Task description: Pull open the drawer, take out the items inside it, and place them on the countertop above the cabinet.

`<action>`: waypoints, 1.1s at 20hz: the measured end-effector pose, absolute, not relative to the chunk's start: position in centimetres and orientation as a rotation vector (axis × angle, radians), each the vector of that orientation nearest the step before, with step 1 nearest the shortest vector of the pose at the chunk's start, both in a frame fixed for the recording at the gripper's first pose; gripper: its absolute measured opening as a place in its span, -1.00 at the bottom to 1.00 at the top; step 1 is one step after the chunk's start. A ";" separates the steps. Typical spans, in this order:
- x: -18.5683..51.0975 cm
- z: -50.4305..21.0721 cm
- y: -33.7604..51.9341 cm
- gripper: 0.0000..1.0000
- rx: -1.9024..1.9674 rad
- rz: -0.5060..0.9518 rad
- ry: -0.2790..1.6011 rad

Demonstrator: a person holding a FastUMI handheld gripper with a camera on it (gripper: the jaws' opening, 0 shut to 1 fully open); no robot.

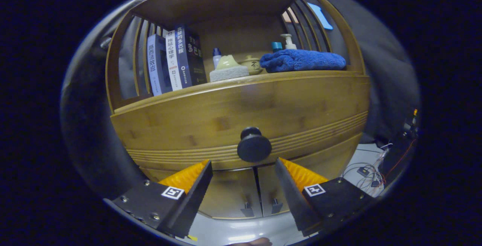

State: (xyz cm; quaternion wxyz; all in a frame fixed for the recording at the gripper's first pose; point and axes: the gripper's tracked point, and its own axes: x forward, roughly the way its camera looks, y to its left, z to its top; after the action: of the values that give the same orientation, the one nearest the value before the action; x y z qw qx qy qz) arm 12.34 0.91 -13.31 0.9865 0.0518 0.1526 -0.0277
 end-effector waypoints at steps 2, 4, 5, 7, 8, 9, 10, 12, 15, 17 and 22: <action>10.5 -13.3 0.9 0.99 0.077 -0.061 0.327; 9.1 -12.9 0.6 1.00 0.050 -0.065 0.335; 8.3 -12.6 0.6 1.00 0.039 -0.062 0.336; 6.8 -12.1 0.8 1.00 0.018 -0.053 0.344; 6.2 -11.5 0.9 1.00 0.013 -0.047 0.345; 5.7 -10.9 0.9 1.00 0.008 -0.046 0.347; 5.3 -10.1 1.1 1.00 0.011 -0.038 0.342; 4.6 -8.5 1.8 1.00 0.013 -0.019 0.333; 3.2 -6.1 2.0 1.00 -0.014 -0.012 0.322; 2.1 -3.8 2.6 1.00 -0.026 -0.003 0.292; -1.0 4.4 3.5 1.00 -0.017 -0.008 0.156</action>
State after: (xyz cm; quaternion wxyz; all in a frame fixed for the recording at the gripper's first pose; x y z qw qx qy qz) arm -1.03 3.52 4.38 0.9969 -0.0083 0.0777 -0.0039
